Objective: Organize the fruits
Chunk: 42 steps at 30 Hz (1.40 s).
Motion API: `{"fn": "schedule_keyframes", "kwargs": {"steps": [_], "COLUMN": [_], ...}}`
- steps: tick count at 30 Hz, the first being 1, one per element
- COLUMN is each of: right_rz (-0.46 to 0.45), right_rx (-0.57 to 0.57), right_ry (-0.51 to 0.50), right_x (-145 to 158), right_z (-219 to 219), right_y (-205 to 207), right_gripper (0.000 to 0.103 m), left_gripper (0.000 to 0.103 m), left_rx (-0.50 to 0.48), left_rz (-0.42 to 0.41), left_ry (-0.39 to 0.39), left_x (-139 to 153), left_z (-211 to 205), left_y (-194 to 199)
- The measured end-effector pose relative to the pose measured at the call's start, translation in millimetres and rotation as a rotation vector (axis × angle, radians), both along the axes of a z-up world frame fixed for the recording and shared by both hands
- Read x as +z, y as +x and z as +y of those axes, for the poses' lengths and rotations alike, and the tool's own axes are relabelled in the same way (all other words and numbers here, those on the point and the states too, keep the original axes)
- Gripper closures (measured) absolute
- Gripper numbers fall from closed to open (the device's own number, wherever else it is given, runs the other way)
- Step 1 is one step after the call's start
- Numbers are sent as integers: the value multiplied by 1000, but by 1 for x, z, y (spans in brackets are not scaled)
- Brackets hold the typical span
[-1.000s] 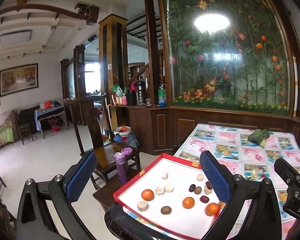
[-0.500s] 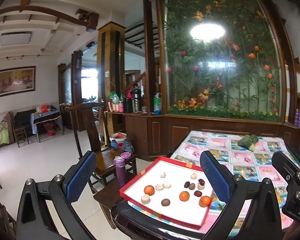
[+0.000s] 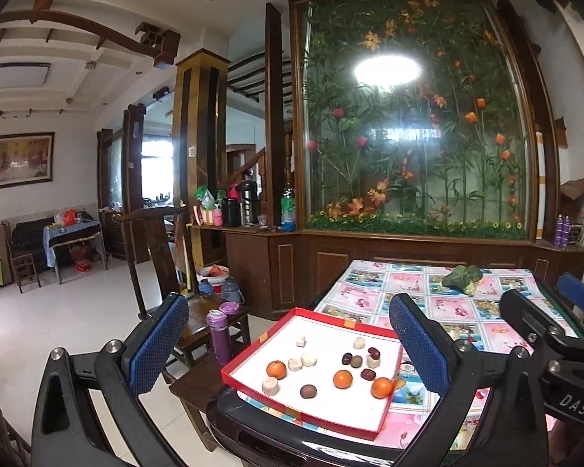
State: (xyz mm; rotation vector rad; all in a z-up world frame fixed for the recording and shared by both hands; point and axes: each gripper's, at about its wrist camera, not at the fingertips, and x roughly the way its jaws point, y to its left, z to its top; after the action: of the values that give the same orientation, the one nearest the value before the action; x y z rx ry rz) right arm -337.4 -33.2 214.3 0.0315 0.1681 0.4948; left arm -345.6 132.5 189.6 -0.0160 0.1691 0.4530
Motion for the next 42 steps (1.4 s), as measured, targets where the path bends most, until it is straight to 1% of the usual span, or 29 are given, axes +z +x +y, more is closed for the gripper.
{"fn": "schedule_keyframes", "kwargs": {"steps": [4,10,17,20,27,38,42], "right_rz": [-17,-51,-23,-30,-31,-16,7], "right_rx": [0,-2,3,-1,-4,-1,9], "right_ry": [-20,-43,-38,-39,-42,-57,-59], "right_x": [2,2,0,1,0,-8,-11], "right_z": [6,12,15,15,16,24,30], "right_y": [-8,-10,-6,-6,-6,2,13], "right_gripper": [0,0,0,0,0,0,0], "left_gripper": [0,0,0,0,0,0,0], "left_rx": [-16,-9,1,-2,-17,-4,-29], "left_rz": [1,6,9,14,40,87,72], "left_ry": [-11,-2,-2,-4,-15,-50,-64], "left_x": [-2,-2,-3,-4,-9,-17,-16], "left_z": [3,2,3,4,11,25,27], "left_y": [-4,-4,-4,-3,-2,7,11]}}
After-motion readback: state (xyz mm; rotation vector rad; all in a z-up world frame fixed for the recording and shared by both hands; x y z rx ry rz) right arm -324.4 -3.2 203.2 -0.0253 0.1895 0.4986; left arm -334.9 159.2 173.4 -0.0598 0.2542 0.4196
